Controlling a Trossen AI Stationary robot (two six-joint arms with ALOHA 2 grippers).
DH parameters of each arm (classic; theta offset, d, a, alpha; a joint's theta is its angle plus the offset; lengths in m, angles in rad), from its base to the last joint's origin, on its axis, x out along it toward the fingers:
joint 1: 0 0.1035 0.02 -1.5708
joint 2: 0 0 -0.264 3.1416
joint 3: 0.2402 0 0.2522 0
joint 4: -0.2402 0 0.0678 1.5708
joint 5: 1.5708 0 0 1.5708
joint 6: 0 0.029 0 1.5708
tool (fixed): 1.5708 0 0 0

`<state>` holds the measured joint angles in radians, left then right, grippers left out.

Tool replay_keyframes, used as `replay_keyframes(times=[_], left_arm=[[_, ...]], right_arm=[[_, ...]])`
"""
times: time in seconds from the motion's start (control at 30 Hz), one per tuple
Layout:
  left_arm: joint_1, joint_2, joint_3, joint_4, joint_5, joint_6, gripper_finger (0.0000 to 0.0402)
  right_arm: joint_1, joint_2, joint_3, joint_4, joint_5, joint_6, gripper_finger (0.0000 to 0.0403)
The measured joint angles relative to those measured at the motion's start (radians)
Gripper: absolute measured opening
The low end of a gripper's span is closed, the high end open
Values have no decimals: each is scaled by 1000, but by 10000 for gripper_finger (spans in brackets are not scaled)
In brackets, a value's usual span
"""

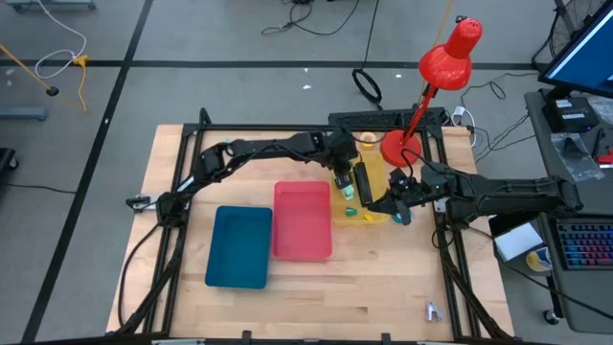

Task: Pick and place Stapler, Stapler remover, tape
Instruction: Put the green stapler into the yellow bin, then put the yellow stapler into the yellow bin

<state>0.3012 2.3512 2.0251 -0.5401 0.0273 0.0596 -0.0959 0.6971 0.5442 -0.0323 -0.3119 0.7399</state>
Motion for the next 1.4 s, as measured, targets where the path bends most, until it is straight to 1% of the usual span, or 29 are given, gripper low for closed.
replay_keyframes(times=[0.17,0.27,0.33,0.43,0.57,0.7,0.9,1.1,1.17,1.23,1.4], left_arm=[[-7,10,0,-8,-3,26,77],[-7,16,-1,-32,-3,20,85],[-7,16,-1,-27,-14,20,97],[-5,18,0,-25,-60,17,123],[1,20,0,-26,-64,-1,157],[3,19,0,-24,-64,-10,177],[5,19,0,-25,-56,-6,173],[3,19,0,-25,-51,66,167],[1,19,0,-25,-38,88,168],[-2,19,0,-24,-36,107,172],[-15,19,0,-8,-36,144,184]], right_arm=[[0,0,0,5,0,0,0],[0,0,0,5,0,4,0],[0,0,0,5,0,6,0],[0,0,0,6,0,7,0],[0,0,0,6,0,7,0],[0,0,0,6,0,7,0],[0,0,0,6,0,5,0],[0,0,0,6,6,1,0],[0,0,0,6,54,-11,0],[0,0,0,6,128,-35,0],[-1,28,1,-24,389,-81,0]])
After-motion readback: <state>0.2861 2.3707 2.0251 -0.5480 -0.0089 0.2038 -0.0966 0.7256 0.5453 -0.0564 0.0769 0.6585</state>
